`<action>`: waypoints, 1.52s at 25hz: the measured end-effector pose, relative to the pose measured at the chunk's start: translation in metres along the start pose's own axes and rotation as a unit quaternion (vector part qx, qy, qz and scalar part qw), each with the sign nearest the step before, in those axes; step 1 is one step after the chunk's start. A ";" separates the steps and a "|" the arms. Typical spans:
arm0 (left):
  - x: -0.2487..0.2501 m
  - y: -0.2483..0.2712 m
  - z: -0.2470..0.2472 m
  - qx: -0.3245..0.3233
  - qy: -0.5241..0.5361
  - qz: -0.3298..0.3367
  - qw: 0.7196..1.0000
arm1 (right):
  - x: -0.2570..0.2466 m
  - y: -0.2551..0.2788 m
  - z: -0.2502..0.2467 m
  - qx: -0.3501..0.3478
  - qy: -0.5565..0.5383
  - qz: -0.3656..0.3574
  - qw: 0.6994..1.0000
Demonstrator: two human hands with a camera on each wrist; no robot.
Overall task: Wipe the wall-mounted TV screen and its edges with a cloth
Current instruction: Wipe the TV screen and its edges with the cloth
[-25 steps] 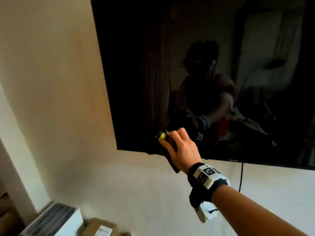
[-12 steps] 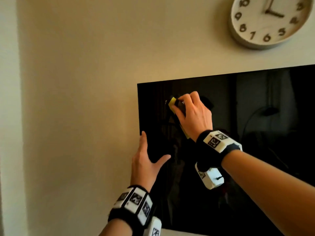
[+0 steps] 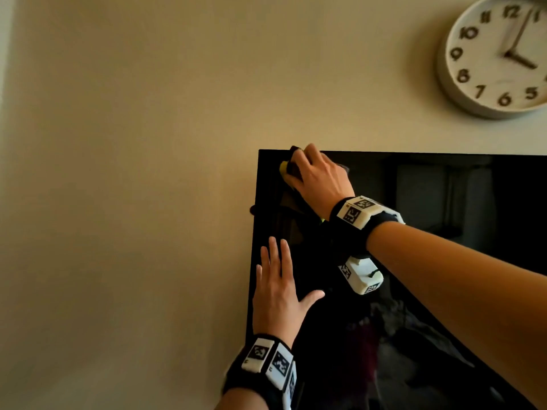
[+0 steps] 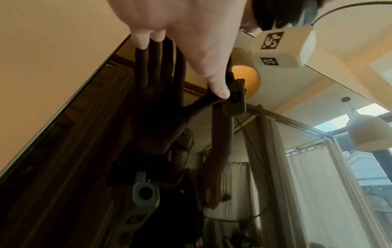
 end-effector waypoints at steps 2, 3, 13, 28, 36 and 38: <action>-0.004 0.000 0.002 0.001 -0.024 0.005 1.000 | -0.021 -0.001 0.014 -0.028 0.030 -0.091 0.995; -0.006 -0.001 0.003 -0.004 -0.026 0.005 1.000 | -0.021 -0.005 0.015 -0.036 0.036 -0.095 0.994; -0.008 -0.001 0.009 -0.059 -0.020 -0.008 0.998 | 0.005 -0.019 0.013 0.004 0.070 0.028 0.997; -0.007 0.010 0.017 -0.047 -0.035 -0.031 0.998 | 0.047 0.039 -0.006 0.053 0.112 0.025 0.992; 0.041 0.001 0.017 -0.056 0.007 -0.064 0.996 | 0.100 0.065 -0.027 0.063 0.097 0.101 0.988; 0.062 -0.007 0.019 -0.065 -0.006 -0.055 0.996 | 0.124 0.072 -0.042 0.084 0.061 0.190 0.976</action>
Point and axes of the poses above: each hand's wrist, its own y-axis away from the middle knuckle, its own z-axis out of the palm, x = y × z, the point moved 7 cm from there along -y, towards the middle knuckle
